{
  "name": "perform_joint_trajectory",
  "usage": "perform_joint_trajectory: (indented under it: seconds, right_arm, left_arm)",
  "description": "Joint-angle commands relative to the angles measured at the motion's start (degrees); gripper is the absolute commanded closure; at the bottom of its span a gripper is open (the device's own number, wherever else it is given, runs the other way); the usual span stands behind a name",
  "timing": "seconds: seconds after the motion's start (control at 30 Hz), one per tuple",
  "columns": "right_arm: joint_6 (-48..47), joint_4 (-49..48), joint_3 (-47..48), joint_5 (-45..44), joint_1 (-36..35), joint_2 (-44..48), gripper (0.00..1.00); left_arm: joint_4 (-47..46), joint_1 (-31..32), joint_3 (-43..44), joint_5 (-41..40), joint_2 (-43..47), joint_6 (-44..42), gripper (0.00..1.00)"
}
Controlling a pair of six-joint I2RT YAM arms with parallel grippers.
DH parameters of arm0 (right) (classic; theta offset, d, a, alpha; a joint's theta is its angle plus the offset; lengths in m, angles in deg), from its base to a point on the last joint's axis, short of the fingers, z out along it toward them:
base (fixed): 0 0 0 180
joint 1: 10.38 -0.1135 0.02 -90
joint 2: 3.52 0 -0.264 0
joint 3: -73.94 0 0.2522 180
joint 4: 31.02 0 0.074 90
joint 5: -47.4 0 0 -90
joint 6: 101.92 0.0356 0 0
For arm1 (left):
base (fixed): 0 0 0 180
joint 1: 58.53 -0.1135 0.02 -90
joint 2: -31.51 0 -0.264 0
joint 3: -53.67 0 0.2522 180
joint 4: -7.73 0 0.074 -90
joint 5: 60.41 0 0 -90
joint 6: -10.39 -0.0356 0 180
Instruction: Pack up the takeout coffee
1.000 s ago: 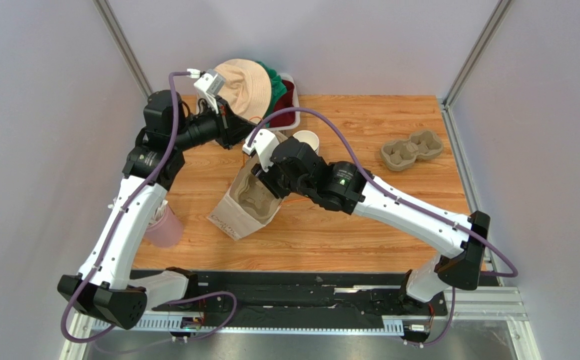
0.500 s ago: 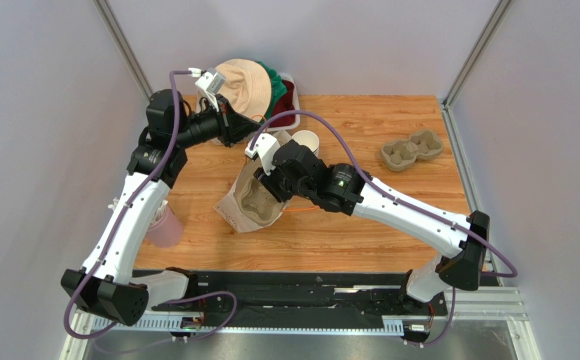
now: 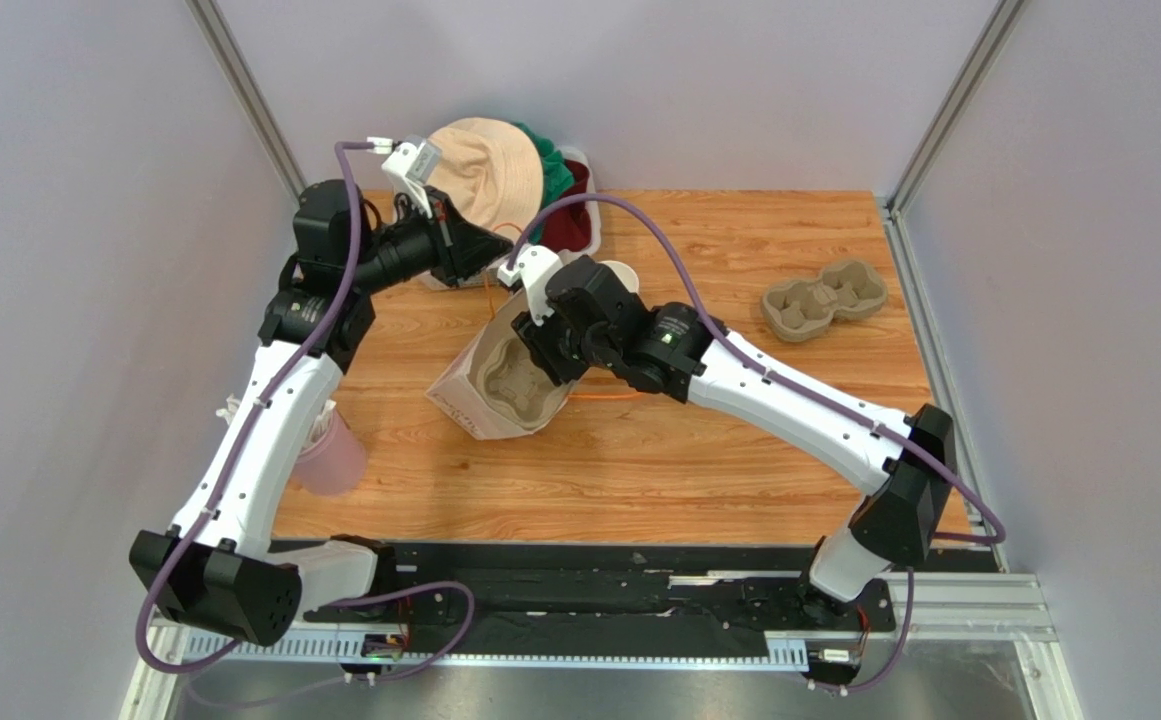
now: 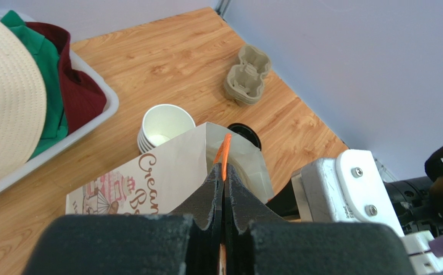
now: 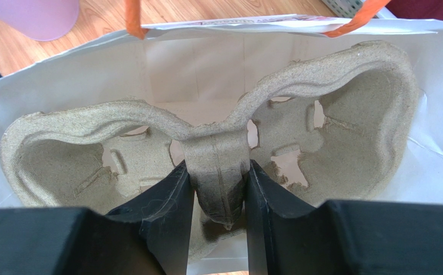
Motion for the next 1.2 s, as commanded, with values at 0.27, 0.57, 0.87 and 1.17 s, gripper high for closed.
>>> perform_joint_trajectory:
  seconds: [0.27, 0.57, 0.87, 1.17]
  right_arm:
    - [0.41, 1.55, 13.01, 3.36, 0.85, -7.64, 0.72]
    - [0.06, 1.46, 9.60, 3.18, 1.11, -3.70, 0.72]
    - [0.06, 2.51, 7.04, 3.54, 1.11, 2.99, 0.71]
    - [0.06, 4.45, 10.21, 5.29, 1.11, -0.08, 0.71]
  left_arm:
    - [-3.69, -3.83, -0.80, -3.76, -0.36, 4.18, 1.00]
    - [-3.16, -2.69, -0.71, 2.30, -1.15, 8.93, 1.00]
    - [-4.83, 0.56, -0.36, 6.96, -0.71, 15.07, 1.00]
    - [-6.32, -1.36, -1.41, 5.65, -1.50, 16.84, 1.00]
